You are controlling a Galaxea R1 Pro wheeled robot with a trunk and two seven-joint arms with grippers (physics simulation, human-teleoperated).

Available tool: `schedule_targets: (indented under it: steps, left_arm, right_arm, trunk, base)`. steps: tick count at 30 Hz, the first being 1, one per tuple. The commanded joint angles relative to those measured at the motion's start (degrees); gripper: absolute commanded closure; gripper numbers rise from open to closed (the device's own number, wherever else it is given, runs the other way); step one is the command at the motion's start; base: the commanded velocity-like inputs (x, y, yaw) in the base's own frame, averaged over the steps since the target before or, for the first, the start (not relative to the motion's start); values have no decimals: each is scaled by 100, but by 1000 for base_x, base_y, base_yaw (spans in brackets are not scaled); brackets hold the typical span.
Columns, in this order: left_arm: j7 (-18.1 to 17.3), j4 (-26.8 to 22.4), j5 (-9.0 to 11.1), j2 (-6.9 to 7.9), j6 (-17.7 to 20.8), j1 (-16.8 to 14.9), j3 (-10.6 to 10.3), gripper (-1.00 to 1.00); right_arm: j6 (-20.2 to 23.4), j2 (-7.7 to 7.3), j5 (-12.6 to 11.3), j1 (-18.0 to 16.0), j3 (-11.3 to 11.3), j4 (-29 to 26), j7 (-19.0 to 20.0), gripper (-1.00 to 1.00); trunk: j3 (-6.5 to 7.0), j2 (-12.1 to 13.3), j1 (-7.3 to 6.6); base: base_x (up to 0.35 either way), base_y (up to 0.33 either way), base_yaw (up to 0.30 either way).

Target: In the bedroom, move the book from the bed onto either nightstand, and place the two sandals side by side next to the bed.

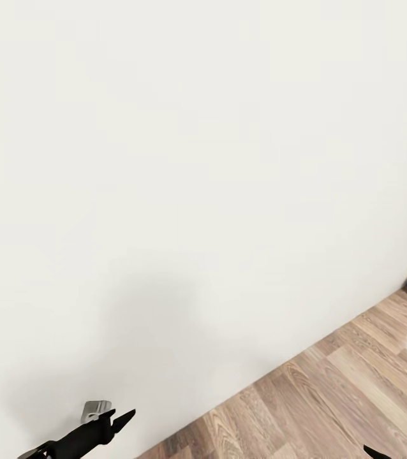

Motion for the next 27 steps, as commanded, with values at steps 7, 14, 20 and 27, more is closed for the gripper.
schedule_targets:
  steps: [7,14,20,27]
  left_arm:
    - [-25,4,16,-2,10,-2,10,-100]
    - [-25,3,16,0,10,-2,10,-100]
    - [-25,3,16,-1,10,-2,10,-100]
    - [-25,3,17,-2,10,-2,10,-100]
  right_arm:
    - [-16,0,45,-6,-45,6,13,-100]
    - [-16,0,45,-6,-45,6,13,-100]
    - [-15,0,45,-4,-45,6,13,-100]
    - [-16,0,45,-6,-45,6,13,-100]
  trunk:
    - [-5,-3,-1]
    - [-5,-3,-1]
    - [-5,-3,-1]
    - [-5,-3,-1]
  base:
    - [0,0,-217]
    - [0,0,-213]
    - [0,0,-212]
    - [0,0,-211]
